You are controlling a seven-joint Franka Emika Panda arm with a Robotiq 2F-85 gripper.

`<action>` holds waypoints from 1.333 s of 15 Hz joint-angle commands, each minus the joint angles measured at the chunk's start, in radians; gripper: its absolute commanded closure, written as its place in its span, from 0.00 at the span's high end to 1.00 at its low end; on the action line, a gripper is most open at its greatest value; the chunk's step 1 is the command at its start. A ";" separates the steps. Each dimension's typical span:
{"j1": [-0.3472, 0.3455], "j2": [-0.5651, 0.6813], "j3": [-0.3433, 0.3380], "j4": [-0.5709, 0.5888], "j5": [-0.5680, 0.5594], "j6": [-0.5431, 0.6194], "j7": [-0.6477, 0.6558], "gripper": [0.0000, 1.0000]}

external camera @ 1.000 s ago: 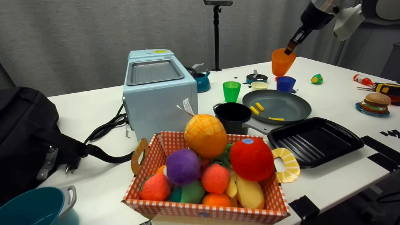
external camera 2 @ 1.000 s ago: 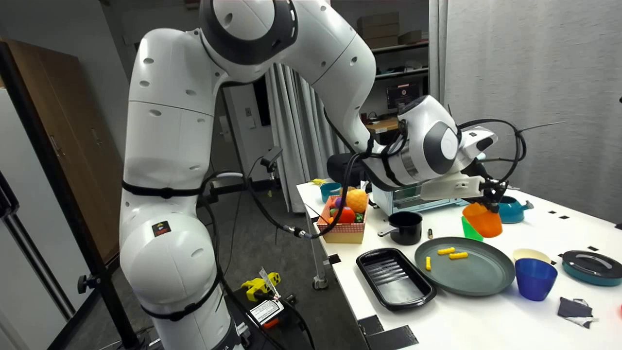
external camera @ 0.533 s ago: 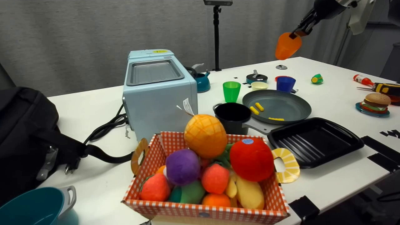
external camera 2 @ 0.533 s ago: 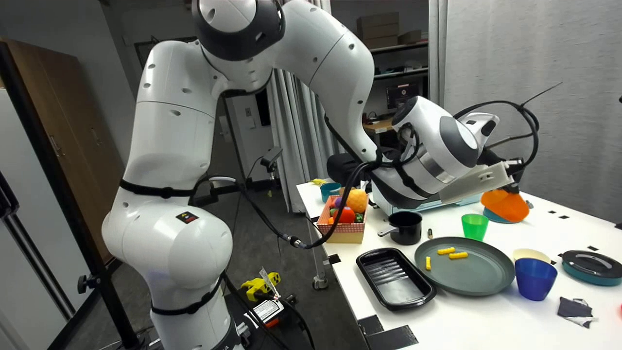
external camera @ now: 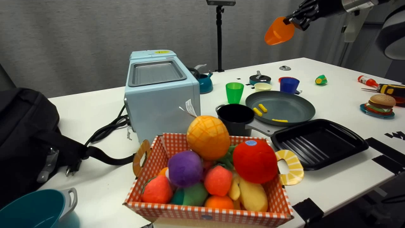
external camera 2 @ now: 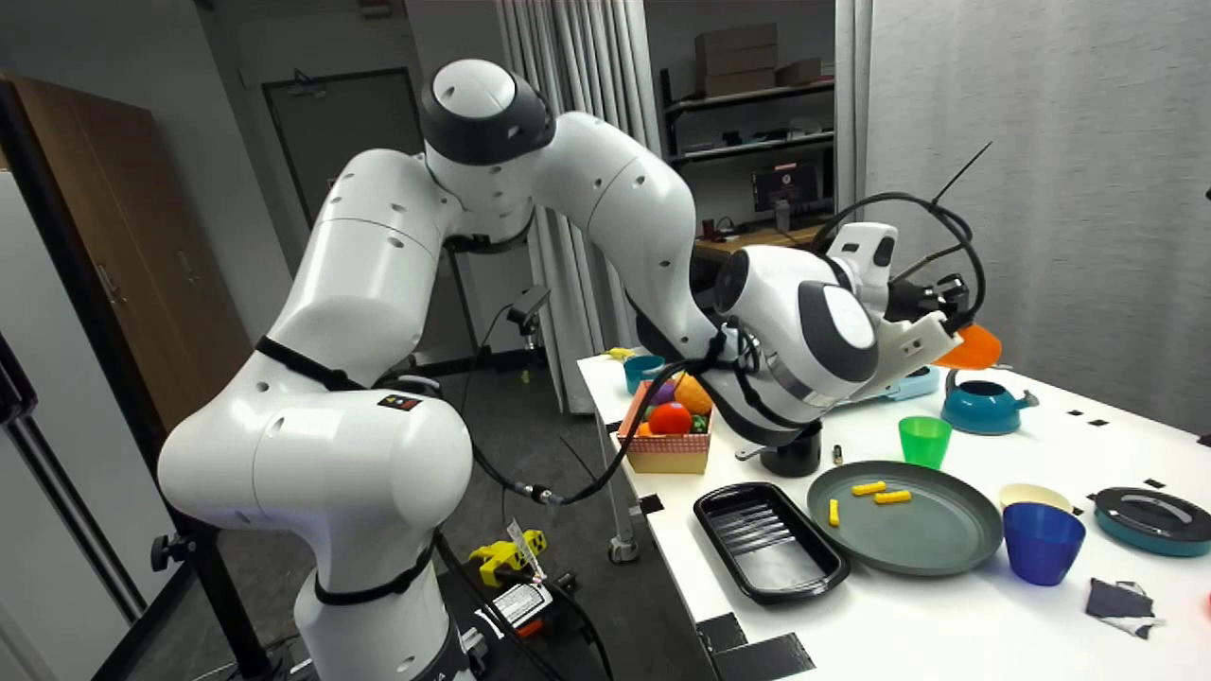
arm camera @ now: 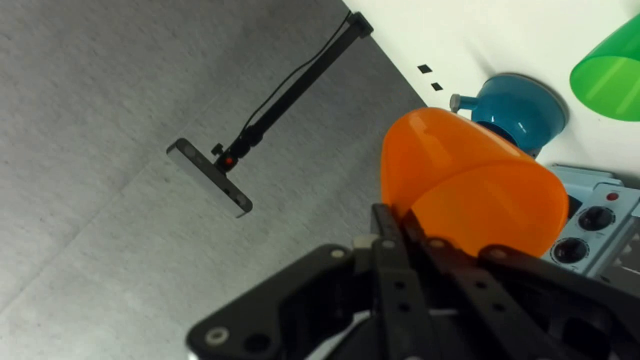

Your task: Pour the fries out of the orange cup and onto the plate

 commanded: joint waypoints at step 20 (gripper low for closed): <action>0.010 0.208 -0.028 0.184 0.579 0.280 -0.173 0.01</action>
